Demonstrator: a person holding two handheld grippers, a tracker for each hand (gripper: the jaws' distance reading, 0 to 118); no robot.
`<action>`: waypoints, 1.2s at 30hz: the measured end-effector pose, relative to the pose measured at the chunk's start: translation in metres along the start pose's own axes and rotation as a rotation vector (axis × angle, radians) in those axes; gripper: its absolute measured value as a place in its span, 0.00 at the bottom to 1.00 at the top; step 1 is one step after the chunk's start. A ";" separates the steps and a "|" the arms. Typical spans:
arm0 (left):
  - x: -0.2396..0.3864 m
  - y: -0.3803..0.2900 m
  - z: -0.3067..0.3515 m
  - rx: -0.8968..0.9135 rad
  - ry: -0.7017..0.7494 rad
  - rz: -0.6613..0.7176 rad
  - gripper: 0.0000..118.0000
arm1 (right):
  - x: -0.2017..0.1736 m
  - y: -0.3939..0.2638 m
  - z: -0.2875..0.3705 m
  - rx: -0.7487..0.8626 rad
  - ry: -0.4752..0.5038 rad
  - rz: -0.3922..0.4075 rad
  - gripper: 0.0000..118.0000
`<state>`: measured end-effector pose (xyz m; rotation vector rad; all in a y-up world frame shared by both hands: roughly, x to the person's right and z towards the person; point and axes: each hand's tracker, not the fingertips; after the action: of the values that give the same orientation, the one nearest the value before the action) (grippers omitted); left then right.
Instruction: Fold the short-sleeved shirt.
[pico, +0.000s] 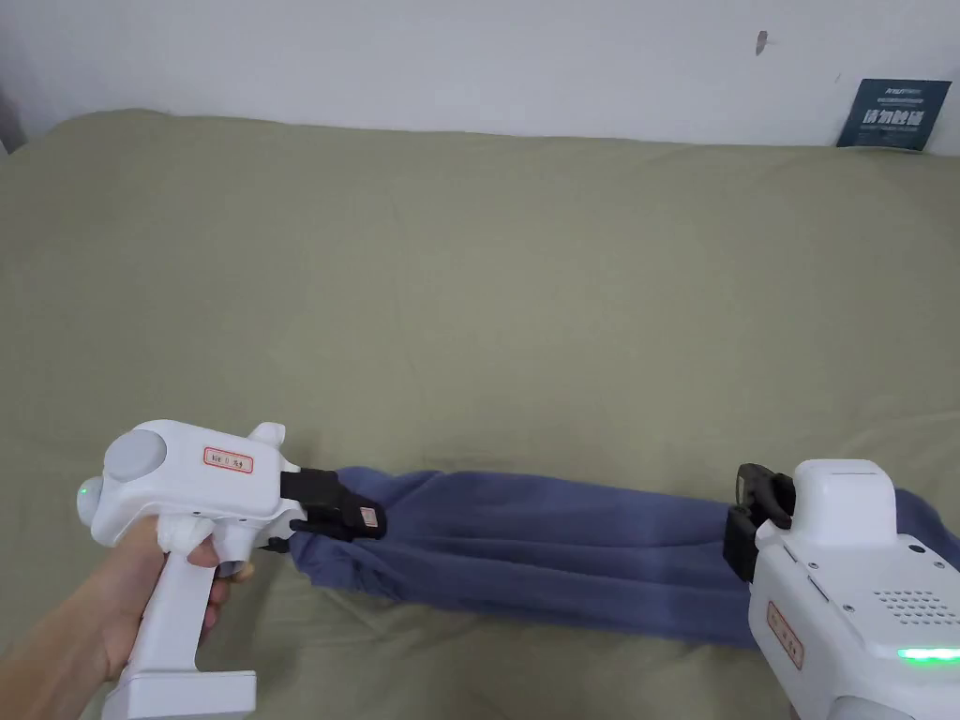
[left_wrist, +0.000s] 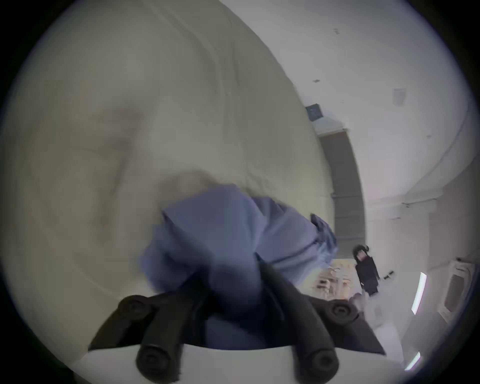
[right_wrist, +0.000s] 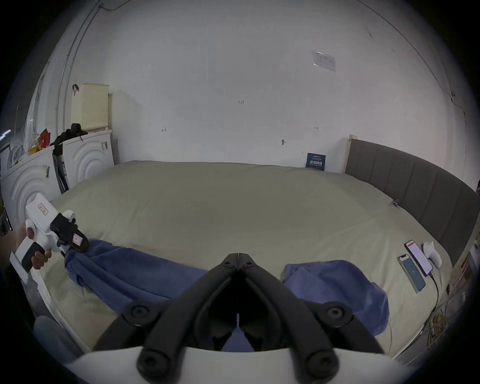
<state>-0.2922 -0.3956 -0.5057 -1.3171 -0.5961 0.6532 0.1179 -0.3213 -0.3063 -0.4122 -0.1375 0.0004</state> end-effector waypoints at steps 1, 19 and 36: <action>-0.004 0.002 0.002 0.011 0.022 0.012 0.07 | 0.000 0.000 0.002 0.005 0.002 -0.001 0.00; 0.087 -0.044 0.113 0.194 0.210 -0.208 0.07 | 0.007 0.006 0.032 0.074 0.007 -0.024 0.00; 0.214 -0.063 -0.123 -0.124 0.452 -0.567 0.07 | 0.025 -0.001 0.034 0.075 -0.043 0.000 0.00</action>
<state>-0.0504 -0.3303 -0.4569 -1.2743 -0.6025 -0.1474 0.1377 -0.3077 -0.2723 -0.3369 -0.1795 0.0147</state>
